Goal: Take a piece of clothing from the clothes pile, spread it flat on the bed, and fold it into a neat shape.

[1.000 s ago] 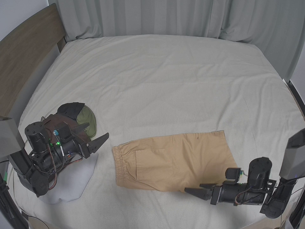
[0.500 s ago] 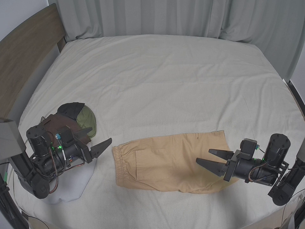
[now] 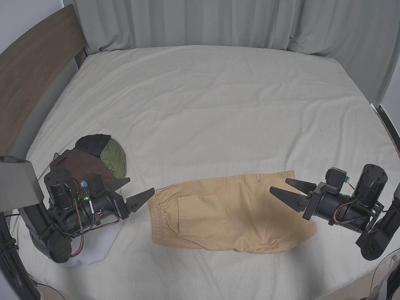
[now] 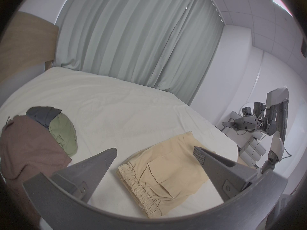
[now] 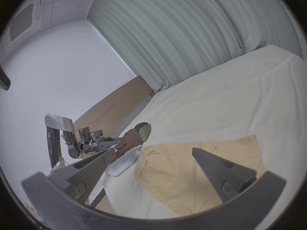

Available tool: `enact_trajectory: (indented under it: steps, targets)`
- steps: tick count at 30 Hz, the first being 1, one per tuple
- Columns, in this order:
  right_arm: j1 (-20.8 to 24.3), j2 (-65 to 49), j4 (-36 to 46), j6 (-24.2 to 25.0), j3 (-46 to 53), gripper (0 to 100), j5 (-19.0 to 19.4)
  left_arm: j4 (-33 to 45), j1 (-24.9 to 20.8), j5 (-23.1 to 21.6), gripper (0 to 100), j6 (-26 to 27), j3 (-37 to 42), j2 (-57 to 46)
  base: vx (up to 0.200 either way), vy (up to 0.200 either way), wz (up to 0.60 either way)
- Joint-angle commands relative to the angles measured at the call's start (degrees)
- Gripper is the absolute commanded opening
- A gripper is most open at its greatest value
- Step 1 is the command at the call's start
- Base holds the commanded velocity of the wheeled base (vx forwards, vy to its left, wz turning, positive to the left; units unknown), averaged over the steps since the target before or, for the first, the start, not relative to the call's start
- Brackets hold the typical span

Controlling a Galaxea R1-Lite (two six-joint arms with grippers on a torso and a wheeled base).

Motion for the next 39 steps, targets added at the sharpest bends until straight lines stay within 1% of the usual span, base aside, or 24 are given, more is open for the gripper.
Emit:
enact_trajectory:
  steps: [1, 5, 10, 13, 15, 16, 19, 23, 25, 29, 31, 39]
  targets:
    - [-0.6, -0.19, -0.06, -0.01, -0.24, 100, 0.03, -0.04, -0.19, 0.01, 100, -0.85, -0.38, 1.71, 0.0, 0.0, 0.0]
    - [-0.33, 0.17, -0.06, -0.01, -0.15, 100, 0.03, -0.04, -0.19, 0.28, 100, -2.7, -1.0, 2.59, 0.0, 0.0, 0.0]
    - [-0.16, 0.17, -0.06, -0.01, -0.15, 100, -0.06, -0.04, -0.71, 0.36, 100, -7.71, -1.61, 2.86, 0.0, 0.0, 0.0]
    - [-0.16, 0.25, -0.06, 0.08, -0.07, 100, -0.06, -0.04, -1.68, 0.54, 100, -12.28, -2.75, 4.44, 0.0, 0.0, 0.0]
    - [-0.16, 0.34, -0.06, 0.08, -0.07, 100, -0.06, -0.04, -2.03, 0.54, 100, -14.21, -3.46, 5.49, 0.0, 0.0, 0.0]
    - [-0.16, 0.52, -0.06, 0.08, -0.07, 100, -0.06, -0.04, -2.47, 0.98, 100, -15.79, -4.16, 7.16, 0.0, 0.0, 0.0]
    - [-0.24, 1.13, -0.06, 0.17, 0.02, 100, -0.06, -0.04, -3.35, 3.18, 100, -17.9, -6.27, 10.86, 0.0, 0.0, 0.0]
    - [-0.24, 1.22, -0.06, 0.17, 0.02, 100, -0.06, -0.13, -3.97, 6.61, 100, -19.84, -9.43, 15.25, 0.0, 0.0, 0.0]
    - [-0.24, 1.22, -0.06, 0.17, 0.02, 100, -0.06, -0.13, -3.97, 7.4, 100, -20.54, -10.49, 16.39, 0.0, 0.0, 0.0]
    - [-0.6, 2.54, -0.06, -0.1, -0.24, 100, -0.23, -0.13, -4.05, 10.12, 100, -24.94, -14.18, 19.29, 0.0, 0.0, 0.0]
    - [-0.51, 2.63, -0.06, -0.01, -0.24, 100, -0.23, -0.13, -4.58, 10.21, 100, -25.64, -14.97, 20.52, 0.0, 0.0, 0.0]
    - [0.02, 2.71, -0.06, -0.01, -0.15, 100, -0.23, -0.13, -4.76, 10.74, 100, -25.73, -18.13, 24.65, 0.0, 0.0, 0.0]
